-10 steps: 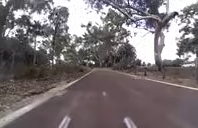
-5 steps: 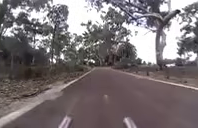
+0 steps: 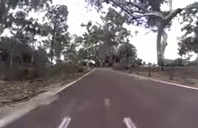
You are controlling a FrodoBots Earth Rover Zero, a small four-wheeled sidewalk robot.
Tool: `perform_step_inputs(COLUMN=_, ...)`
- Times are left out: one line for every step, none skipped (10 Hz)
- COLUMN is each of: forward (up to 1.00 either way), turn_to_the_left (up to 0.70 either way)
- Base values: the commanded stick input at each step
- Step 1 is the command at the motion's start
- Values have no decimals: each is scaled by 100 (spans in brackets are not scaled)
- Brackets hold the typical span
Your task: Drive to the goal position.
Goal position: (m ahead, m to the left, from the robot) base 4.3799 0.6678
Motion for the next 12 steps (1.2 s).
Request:
perform_step_inputs(forward=60, turn_to_the_left=0)
perform_step_inputs(forward=60, turn_to_the_left=0)
perform_step_inputs(forward=60, turn_to_the_left=0)
perform_step_inputs(forward=60, turn_to_the_left=0)
perform_step_inputs(forward=60, turn_to_the_left=0)
perform_step_inputs(forward=60, turn_to_the_left=0)
perform_step_inputs(forward=60, turn_to_the_left=0)
perform_step_inputs(forward=60, turn_to_the_left=0)
perform_step_inputs(forward=60, turn_to_the_left=0)
perform_step_inputs(forward=60, turn_to_the_left=0)
perform_step_inputs(forward=60, turn_to_the_left=0)
perform_step_inputs(forward=60, turn_to_the_left=0)
